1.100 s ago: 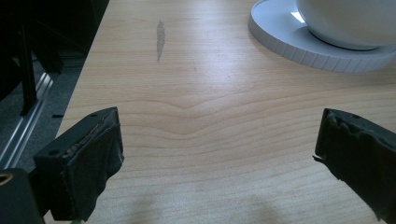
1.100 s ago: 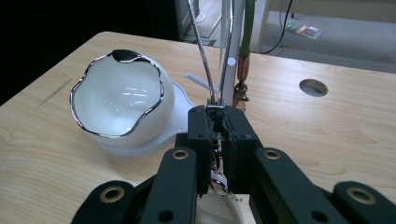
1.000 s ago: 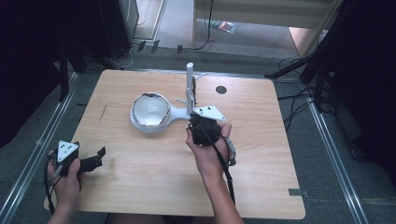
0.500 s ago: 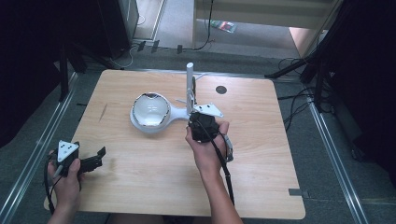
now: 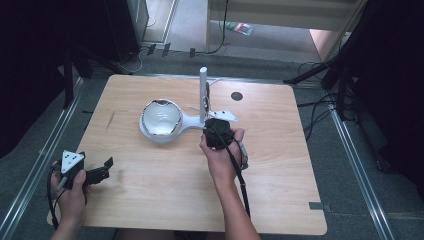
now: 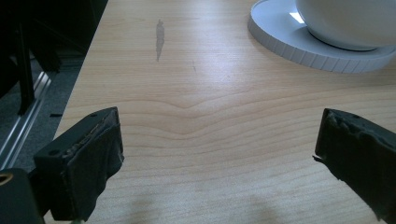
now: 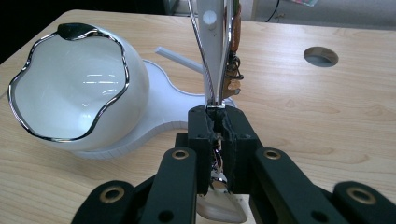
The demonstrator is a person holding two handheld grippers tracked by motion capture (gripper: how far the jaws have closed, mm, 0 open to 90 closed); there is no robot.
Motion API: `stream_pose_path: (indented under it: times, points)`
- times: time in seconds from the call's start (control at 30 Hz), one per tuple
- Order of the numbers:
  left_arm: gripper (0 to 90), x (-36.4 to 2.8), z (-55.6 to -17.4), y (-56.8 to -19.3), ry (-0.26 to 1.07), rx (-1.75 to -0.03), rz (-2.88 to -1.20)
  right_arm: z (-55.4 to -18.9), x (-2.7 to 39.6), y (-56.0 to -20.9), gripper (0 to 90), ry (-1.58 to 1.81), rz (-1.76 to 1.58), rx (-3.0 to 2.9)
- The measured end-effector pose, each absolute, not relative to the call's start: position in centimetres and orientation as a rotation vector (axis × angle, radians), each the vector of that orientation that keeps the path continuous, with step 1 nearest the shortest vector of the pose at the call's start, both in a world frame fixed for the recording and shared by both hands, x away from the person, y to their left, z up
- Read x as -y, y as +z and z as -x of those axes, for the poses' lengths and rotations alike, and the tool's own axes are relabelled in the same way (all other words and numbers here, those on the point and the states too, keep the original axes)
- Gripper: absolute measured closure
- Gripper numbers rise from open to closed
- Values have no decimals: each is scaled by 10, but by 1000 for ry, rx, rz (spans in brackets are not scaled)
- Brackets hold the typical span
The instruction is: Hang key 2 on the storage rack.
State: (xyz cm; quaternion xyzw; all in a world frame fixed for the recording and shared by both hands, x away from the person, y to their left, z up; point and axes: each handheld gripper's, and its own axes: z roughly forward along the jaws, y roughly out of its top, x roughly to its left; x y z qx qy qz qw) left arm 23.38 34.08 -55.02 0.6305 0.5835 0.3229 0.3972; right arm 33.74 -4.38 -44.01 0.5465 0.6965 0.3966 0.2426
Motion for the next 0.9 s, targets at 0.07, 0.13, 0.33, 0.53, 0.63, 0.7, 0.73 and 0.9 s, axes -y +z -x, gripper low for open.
stream_pose_path:
  times: [0.07,0.13,0.33,0.53,0.63,0.7,0.73,0.9]
  points:
    - [13,-341,-234,-550,817,-1479,-1598,-339,43,-442,841,1080,-1498,-1910]
    - [14,-341,-234,-550,818,-1477,-1596,-342,41,-445,841,1071,-1499,-1919]
    - [13,-341,-234,-550,817,-1477,-1597,-348,38,-452,841,1055,-1513,-1932]
    - [13,-341,-234,-550,816,-1477,-1597,-355,35,-461,841,1037,-1521,-1943]
    - [14,-341,-234,-550,817,-1476,-1596,-358,34,-464,841,1041,-1528,-1940]
    - [13,-341,-234,-550,817,-1475,-1596,-361,32,-467,841,1037,-1532,-1941]
    - [14,-341,-234,-550,817,-1475,-1596,-362,32,-468,841,1035,-1527,-1944]
    - [14,-341,-234,-550,816,-1475,-1596,-369,33,-475,831,1036,-1526,-1949]
